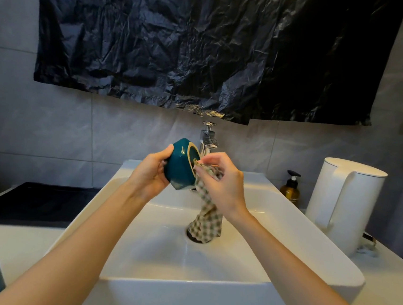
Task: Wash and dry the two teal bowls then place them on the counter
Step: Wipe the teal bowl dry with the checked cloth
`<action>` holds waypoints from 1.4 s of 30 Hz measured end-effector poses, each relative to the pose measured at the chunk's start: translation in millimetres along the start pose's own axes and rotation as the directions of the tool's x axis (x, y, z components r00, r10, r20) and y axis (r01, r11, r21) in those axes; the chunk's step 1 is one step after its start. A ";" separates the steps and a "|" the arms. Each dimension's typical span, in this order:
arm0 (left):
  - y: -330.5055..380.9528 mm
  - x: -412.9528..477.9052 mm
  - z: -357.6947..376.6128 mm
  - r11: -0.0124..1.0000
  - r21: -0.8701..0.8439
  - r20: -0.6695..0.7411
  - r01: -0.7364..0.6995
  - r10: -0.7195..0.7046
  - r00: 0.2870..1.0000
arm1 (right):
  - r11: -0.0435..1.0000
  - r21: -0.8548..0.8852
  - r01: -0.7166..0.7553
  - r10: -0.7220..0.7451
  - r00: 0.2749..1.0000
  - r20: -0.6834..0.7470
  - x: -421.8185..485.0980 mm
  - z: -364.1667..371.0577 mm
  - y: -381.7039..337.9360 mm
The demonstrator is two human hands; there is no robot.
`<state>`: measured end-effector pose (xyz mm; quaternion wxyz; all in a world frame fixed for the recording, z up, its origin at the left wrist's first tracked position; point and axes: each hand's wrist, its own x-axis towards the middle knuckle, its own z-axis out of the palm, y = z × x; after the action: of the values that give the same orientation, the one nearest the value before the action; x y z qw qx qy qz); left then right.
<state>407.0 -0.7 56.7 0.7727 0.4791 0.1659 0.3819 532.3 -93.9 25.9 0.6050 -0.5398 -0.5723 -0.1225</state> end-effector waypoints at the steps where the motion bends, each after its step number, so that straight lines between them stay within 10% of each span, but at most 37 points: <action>1: 1.3 -1.1 -0.1 1.000 -0.009 0.003 0.007 -0.006 1.000 | 1.000 0.003 -0.009 0.009 1.000 0.013 -0.1 -0.5 0.9; 7: -3.9 -6.7 2.3 0.990 0.001 0.042 0.138 -0.138 0.989 | 0.997 -0.014 0.080 -0.081 0.995 -0.051 3.0 -3.4 -3.7; 13: -4.5 -5.7 3.1 0.992 0.003 0.059 0.123 -0.123 0.991 | 0.982 0.043 -0.181 0.186 0.974 -0.130 7.9 -2.1 2.1; 21: 0.7 -5.4 -1.1 0.992 -0.059 0.024 0.115 -0.114 0.993 | 0.969 0.174 -0.173 0.143 0.974 0.175 1.7 -5.9 -7.1; 27: -4.8 -7.1 1.2 0.987 -0.019 0.056 0.162 -0.160 0.985 | 0.995 0.040 -0.089 0.090 0.996 -0.020 8.9 -0.9 -0.9; 34: 1.0 -5.3 -0.5 0.992 -0.094 0.013 0.079 -0.078 0.997 | 0.978 0.085 -0.192 0.175 0.969 0.177 0.6 -6.8 1.4; 42: -1.0 -4.0 1.6 0.990 -0.116 0.049 0.076 -0.071 0.996 | 0.976 0.043 -0.213 0.210 0.975 0.072 5.9 -6.7 3.5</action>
<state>405.7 -4.9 56.1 0.8166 0.4349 0.1433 0.3516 540.6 -95.1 30.6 0.6087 -0.5860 -0.5343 -0.0247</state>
